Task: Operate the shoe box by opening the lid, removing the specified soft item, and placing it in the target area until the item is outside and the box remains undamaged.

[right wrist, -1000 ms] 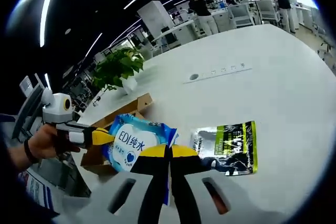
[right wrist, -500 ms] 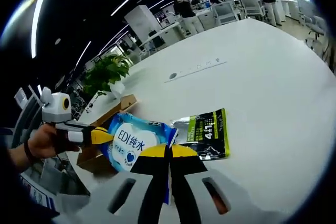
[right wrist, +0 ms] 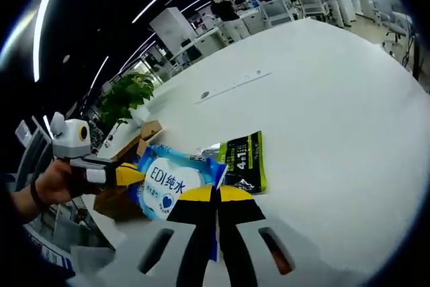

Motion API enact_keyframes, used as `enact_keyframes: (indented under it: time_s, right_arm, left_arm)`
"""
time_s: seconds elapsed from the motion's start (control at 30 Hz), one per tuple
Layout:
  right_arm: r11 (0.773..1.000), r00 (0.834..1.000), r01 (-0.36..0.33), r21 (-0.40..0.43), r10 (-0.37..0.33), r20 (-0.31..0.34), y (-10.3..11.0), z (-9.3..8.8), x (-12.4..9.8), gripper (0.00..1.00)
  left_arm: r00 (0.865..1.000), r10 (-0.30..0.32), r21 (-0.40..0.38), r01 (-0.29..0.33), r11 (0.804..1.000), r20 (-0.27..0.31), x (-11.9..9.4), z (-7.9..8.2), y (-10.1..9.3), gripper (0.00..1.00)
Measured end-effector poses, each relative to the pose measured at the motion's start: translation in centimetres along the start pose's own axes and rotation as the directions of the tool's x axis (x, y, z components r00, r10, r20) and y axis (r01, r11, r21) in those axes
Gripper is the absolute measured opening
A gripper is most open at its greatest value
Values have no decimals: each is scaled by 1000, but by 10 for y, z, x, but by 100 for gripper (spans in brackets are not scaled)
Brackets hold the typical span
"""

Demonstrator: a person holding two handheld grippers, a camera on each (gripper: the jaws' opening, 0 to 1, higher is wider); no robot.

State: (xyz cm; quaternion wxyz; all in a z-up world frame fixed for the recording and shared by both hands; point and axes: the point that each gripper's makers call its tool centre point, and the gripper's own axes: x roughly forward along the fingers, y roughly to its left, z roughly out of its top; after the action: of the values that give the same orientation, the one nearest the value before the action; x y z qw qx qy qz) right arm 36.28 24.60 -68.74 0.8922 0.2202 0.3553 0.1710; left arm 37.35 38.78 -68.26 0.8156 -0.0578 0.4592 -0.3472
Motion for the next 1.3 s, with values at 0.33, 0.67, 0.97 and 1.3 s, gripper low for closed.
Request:
enact_keyframes:
  time_s: [0.33, 0.67, 0.97, 1.3]
  right_arm:
    - [1000, 1000, -3, -10, 3, -24, -8, 12, 15, 0]
    - [1000, 999, 3, -22, -4, -40, -15, 39, 48, 0]
    - [999, 998, -12, -37, 10, -57, -19, 48, 69, 0]
    - [1000, 996, 2, -27, -4, -85, -30, 42, 83, 0]
  left_arm:
    - [1000, 14, -18, -14, 1000, -4, 8, 3, 4, 2]
    - [999, 49, -84, -47, 995, 14, 19, 10, 16, 2]
    - [997, 71, -119, -68, 990, 19, 27, 20, 32, 2]
    - [996, 86, -130, -87, 988, -14, 44, 19, 42, 2]
